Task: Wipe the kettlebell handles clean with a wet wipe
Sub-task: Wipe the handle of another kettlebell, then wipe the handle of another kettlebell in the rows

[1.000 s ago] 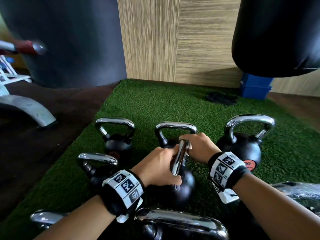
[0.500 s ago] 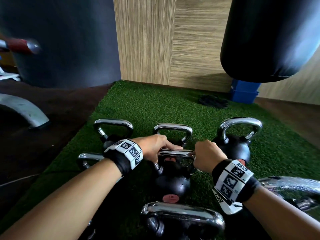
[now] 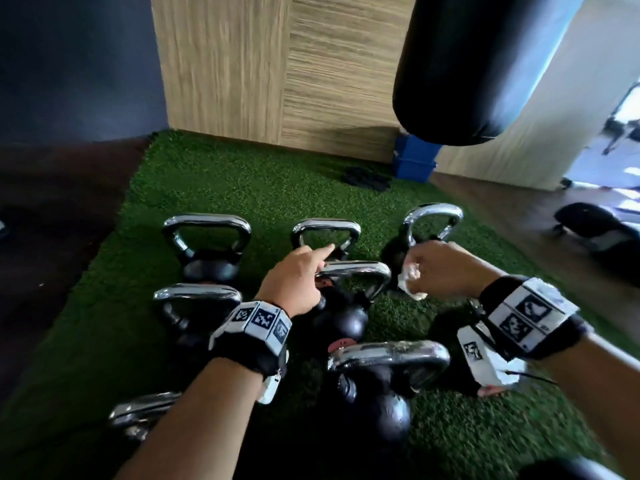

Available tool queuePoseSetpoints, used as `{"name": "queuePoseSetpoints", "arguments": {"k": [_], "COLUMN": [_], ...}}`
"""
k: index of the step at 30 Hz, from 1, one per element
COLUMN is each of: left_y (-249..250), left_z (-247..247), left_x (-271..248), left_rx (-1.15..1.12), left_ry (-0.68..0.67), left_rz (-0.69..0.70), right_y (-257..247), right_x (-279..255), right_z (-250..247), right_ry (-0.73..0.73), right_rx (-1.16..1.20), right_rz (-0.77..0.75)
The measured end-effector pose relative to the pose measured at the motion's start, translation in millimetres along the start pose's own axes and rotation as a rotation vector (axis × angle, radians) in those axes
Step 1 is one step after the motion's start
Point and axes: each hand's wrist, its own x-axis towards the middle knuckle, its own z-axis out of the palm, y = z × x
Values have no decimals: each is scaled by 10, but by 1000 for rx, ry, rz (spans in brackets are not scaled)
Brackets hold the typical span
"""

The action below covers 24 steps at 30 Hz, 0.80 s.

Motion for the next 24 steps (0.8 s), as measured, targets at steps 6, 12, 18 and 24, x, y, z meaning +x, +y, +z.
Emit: {"name": "queuePoseSetpoints", "arguments": {"k": [6,12,18,24], "left_y": [-10,-136,-29,134], "left_z": [196,414,692,939], "left_x": [-458,-826,-989,-1159], "left_rx": [-124,20,-28,-29], "left_ry": [-124,-488,-578,-437], "left_rz": [-300,-447,-539,-530], "right_y": [-245,-127,17,208], "right_x": [-749,-920,-849,-871], "right_z": [-299,-55,202,374], "right_ry": [-32,85,162,203], "right_rx": [95,284,352,409], "right_rz": [-2,-59,-259,-306]}}
